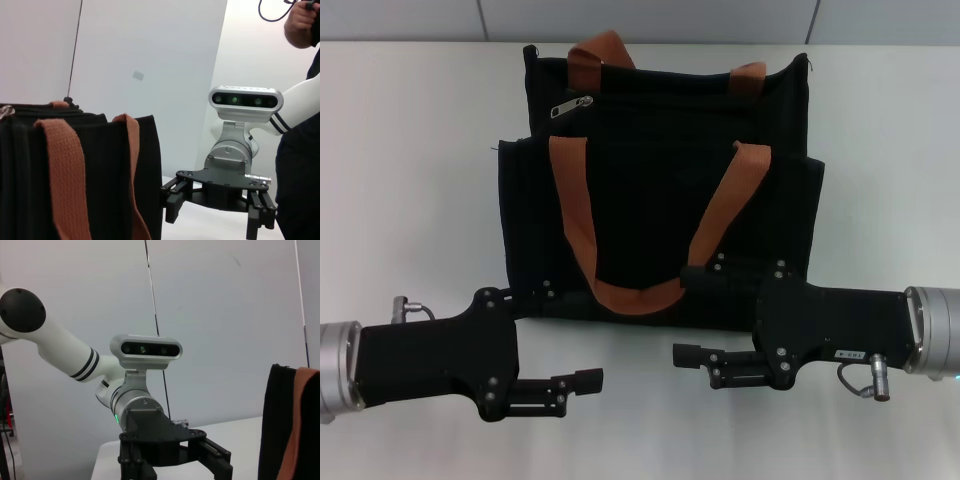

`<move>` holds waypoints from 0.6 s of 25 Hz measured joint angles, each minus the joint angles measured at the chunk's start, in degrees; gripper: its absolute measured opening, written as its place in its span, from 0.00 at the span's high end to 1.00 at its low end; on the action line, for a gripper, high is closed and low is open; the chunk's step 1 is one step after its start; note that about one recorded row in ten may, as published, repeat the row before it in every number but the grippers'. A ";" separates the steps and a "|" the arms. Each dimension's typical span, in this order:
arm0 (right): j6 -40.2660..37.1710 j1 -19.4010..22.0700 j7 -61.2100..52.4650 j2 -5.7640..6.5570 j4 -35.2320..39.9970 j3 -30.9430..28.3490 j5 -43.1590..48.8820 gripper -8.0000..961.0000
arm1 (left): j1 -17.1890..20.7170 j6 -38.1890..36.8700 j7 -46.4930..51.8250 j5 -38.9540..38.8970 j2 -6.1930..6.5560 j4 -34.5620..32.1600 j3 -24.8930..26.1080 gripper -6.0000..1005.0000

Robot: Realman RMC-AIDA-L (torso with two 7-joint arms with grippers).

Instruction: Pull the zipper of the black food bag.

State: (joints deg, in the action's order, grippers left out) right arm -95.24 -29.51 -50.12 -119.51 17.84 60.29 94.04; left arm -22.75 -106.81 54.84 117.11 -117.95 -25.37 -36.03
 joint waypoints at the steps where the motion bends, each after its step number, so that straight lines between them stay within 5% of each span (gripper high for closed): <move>1: -0.12 -0.05 -0.02 0.04 0.06 0.00 0.01 0.17 | 0.01 0.08 0.00 -0.02 0.00 0.01 0.00 0.19; 15: -0.37 -0.56 -0.54 0.07 -0.01 0.00 0.01 0.18 | 0.28 0.22 0.00 -0.13 0.00 -0.05 0.18 0.19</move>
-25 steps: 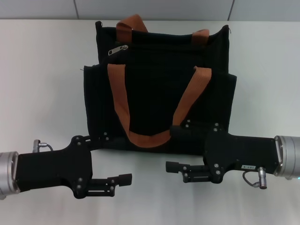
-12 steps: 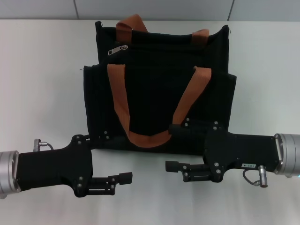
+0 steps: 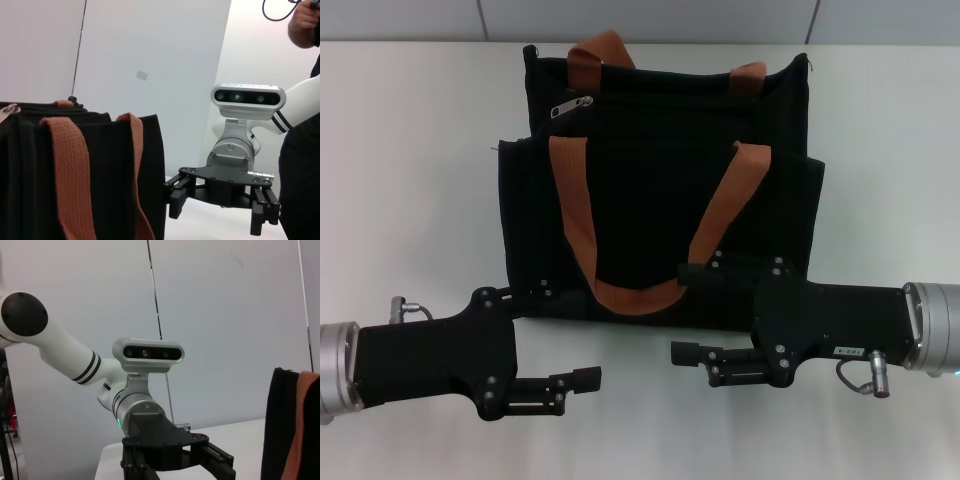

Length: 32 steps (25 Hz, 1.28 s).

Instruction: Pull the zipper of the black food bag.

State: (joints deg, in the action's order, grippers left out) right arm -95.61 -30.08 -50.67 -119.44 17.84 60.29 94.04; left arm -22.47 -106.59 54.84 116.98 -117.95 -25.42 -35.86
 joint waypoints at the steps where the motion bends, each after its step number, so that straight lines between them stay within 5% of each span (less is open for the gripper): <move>1: 0.00 -0.04 -0.01 0.00 0.01 0.00 0.00 0.18 | 0.00 0.00 0.00 0.00 0.00 -0.02 0.00 0.19; 13: 0.25 -0.22 -0.13 0.00 0.09 -0.20 -0.28 0.18 | -0.04 -0.35 -0.66 -1.35 0.00 -0.16 0.70 0.20; 23: 0.69 0.49 -0.94 0.00 0.00 -0.64 -0.36 0.18 | 1.98 -4.82 -4.38 -22.65 -0.36 3.71 12.14 0.20; 24: 0.69 0.63 -0.94 0.00 0.00 -0.64 -0.36 0.18 | 2.81 -2.86 -4.54 -27.42 -0.41 5.47 16.27 0.20; 29: 0.58 1.11 -0.96 0.00 0.00 -0.62 -0.36 0.17 | 3.11 0.60 -4.66 -28.90 -0.45 6.52 19.48 0.20; 30: 0.56 1.15 -0.97 0.00 0.00 -0.62 -0.36 0.17 | 3.07 9.27 -7.01 -28.69 -0.39 6.94 20.87 0.20; 32: 0.48 1.17 -0.98 0.00 0.00 -0.62 -0.36 0.17 | 2.94 12.51 -9.02 -27.78 -0.36 6.94 20.13 0.20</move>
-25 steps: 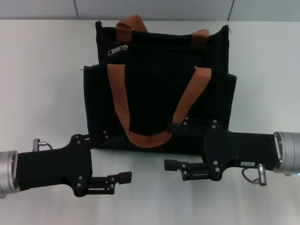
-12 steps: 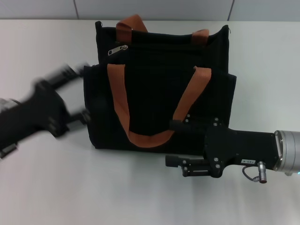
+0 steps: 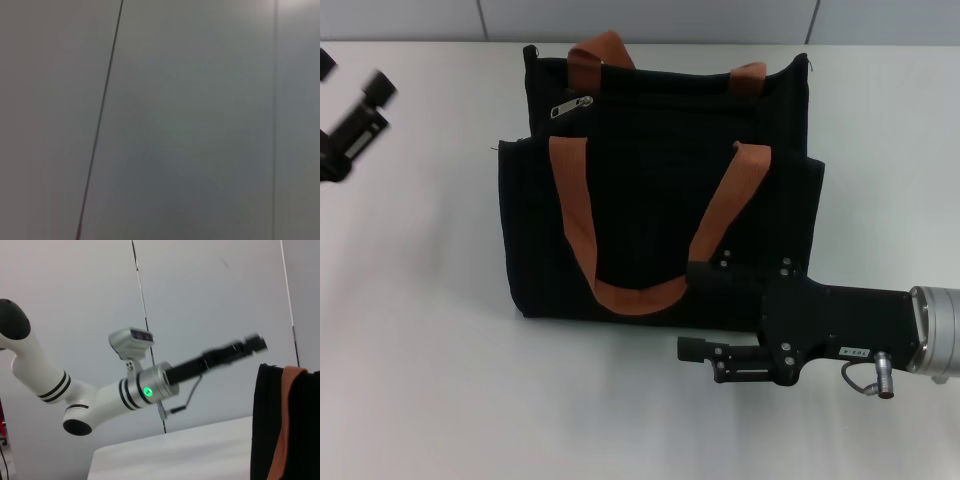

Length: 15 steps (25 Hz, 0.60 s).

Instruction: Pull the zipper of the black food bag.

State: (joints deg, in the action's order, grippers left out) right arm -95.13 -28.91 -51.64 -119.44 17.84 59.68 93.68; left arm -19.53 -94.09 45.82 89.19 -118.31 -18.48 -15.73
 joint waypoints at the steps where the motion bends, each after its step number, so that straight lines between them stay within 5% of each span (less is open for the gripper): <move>1: -0.05 0.00 -0.01 0.00 0.00 0.00 0.00 0.17 | -0.12 2.20 -1.49 1.04 0.03 -0.06 -0.69 0.20; 10: -0.11 -0.32 -0.07 0.17 0.12 0.01 0.08 0.17 | -0.63 7.44 -4.40 4.45 0.35 -0.54 -6.19 0.20; 12: -0.06 -0.39 -0.20 0.18 0.11 0.06 0.10 0.17 | -2.21 7.27 -4.45 5.18 0.67 -1.47 -17.75 0.20; 15: -0.01 -0.40 -0.45 0.18 0.28 0.08 0.12 0.17 | -3.85 8.30 -4.45 5.25 0.82 -1.58 -19.68 0.20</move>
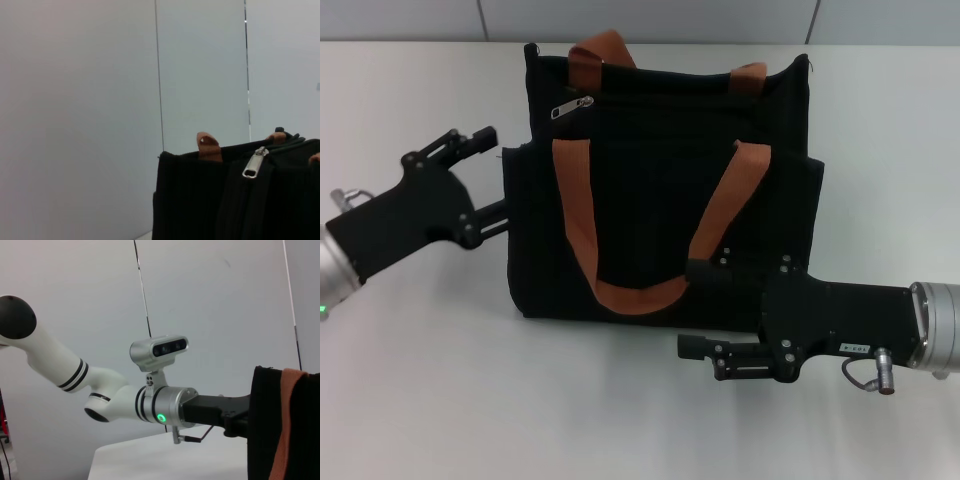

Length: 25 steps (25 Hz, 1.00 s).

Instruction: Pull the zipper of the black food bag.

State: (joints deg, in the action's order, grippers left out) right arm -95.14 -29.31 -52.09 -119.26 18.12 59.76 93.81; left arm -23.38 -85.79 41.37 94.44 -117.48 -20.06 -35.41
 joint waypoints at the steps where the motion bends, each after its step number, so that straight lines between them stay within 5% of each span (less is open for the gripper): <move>1: 0.00 0.02 -0.03 0.00 0.00 0.01 0.00 0.17 | -0.50 0.81 0.00 0.02 -0.03 -0.09 -0.08 0.20; 8: -0.21 0.10 -0.03 -0.01 -0.05 0.08 -0.03 0.17 | -1.45 2.98 -0.59 -0.04 -0.26 -0.30 0.19 0.20; 16: -0.38 0.21 -0.11 -0.09 -0.24 -0.07 -0.10 0.18 | -3.20 4.55 -6.69 -3.12 -1.03 0.30 8.23 0.20; 25: -1.13 -0.03 -0.11 -0.09 0.11 -0.08 -0.12 0.17 | -3.11 3.10 -9.00 -3.04 -1.03 1.17 7.03 0.20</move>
State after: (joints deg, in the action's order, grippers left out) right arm -96.27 -29.33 -52.20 -119.36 18.23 59.68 93.68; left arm -26.49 -82.68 32.37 91.40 -118.52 -18.89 -28.38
